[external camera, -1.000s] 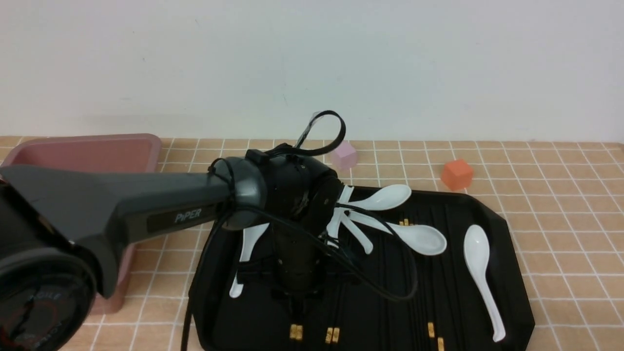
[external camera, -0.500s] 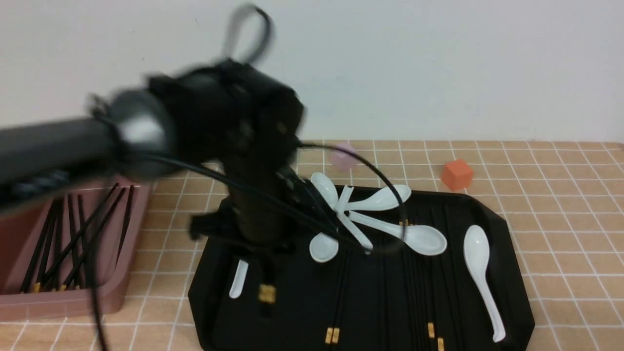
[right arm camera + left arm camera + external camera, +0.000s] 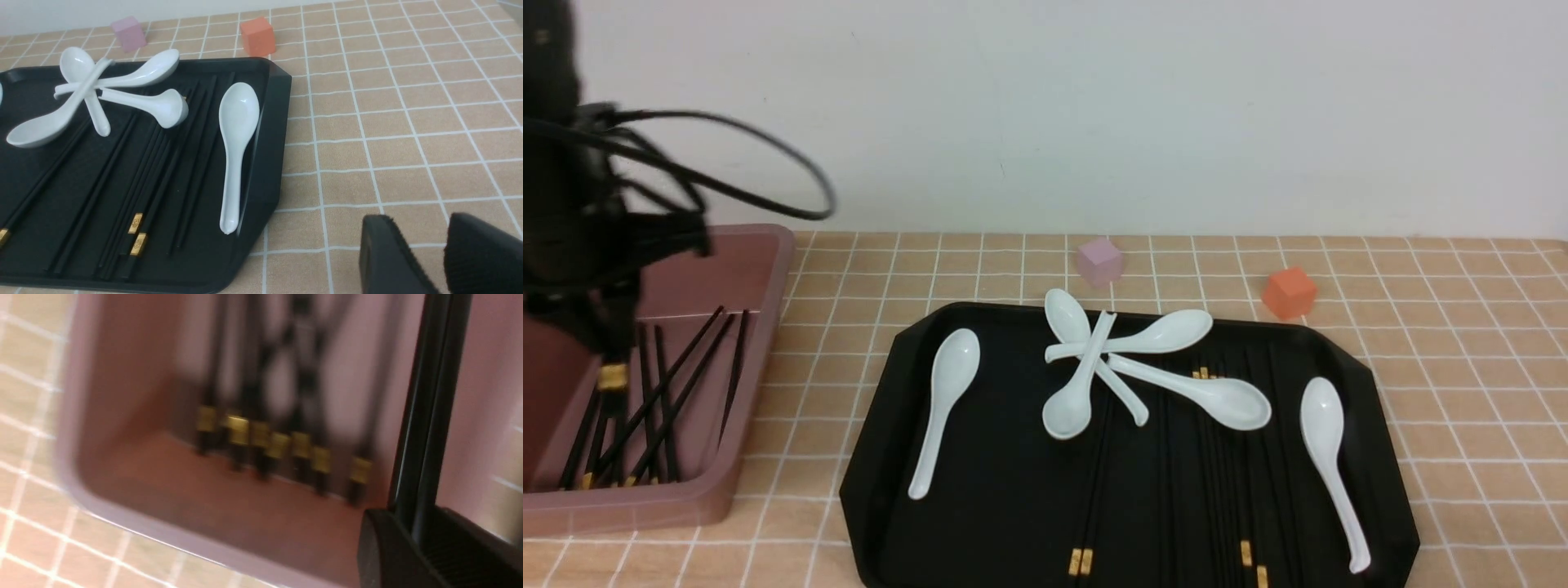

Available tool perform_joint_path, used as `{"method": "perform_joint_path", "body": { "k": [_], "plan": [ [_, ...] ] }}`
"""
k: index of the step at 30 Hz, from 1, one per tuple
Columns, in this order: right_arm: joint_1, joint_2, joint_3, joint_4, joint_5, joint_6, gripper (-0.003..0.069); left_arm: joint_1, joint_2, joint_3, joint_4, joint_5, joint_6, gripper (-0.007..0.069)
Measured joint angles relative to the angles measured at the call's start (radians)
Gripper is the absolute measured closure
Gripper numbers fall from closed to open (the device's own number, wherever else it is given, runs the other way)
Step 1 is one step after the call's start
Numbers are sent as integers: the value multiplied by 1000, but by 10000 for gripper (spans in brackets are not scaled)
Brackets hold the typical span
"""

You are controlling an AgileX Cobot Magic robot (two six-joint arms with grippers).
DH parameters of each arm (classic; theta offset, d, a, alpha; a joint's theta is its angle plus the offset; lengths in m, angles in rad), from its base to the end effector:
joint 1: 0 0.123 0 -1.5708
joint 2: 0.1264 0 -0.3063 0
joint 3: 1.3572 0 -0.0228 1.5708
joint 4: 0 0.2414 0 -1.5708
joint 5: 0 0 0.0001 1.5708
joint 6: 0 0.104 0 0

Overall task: On brown tablecloth take chopsticks from black tray and put them in box.
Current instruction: 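Place the chopsticks into the pink bin with the left gripper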

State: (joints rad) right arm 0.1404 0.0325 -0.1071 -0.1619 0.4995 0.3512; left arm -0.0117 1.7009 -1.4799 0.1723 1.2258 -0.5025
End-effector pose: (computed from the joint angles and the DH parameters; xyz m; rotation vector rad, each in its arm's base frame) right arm 0.0310 -0.0038 0.1989 0.1176 1.9017 0.1633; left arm 0.3421 0.0128 0.3094 -0.6445 2.8183 0.1579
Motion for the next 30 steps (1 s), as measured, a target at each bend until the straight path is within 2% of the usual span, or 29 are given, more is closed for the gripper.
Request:
{"method": "perform_joint_path", "body": {
  "k": [3, 10, 16, 20, 23, 27, 28, 30],
  "plan": [
    [0, 0, 0, 0, 0, 0, 419, 47, 61, 0, 1, -2, 48, 505],
    [0, 0, 0, 0, 0, 0, 419, 55, 174, 0, 10, -96, 91, 494],
    [0, 0, 0, 0, 0, 0, 419, 55, 201, 1, 17, -138, 92, 346],
    [0, 0, 0, 0, 0, 0, 419, 55, 196, 1, 9, -112, 95, 319],
    [0, 0, 0, 0, 0, 0, 419, 54, 153, 4, -17, -79, 129, 385],
    [0, 0, 0, 0, 0, 0, 419, 54, 39, 4, -98, -40, 223, 541],
    [0, 0, 0, 0, 0, 0, 419, 54, -22, 4, -133, -26, 255, 604],
    [0, 0, 0, 0, 0, 0, 419, 54, -111, 10, -193, -16, 301, 637]
  ]
}}
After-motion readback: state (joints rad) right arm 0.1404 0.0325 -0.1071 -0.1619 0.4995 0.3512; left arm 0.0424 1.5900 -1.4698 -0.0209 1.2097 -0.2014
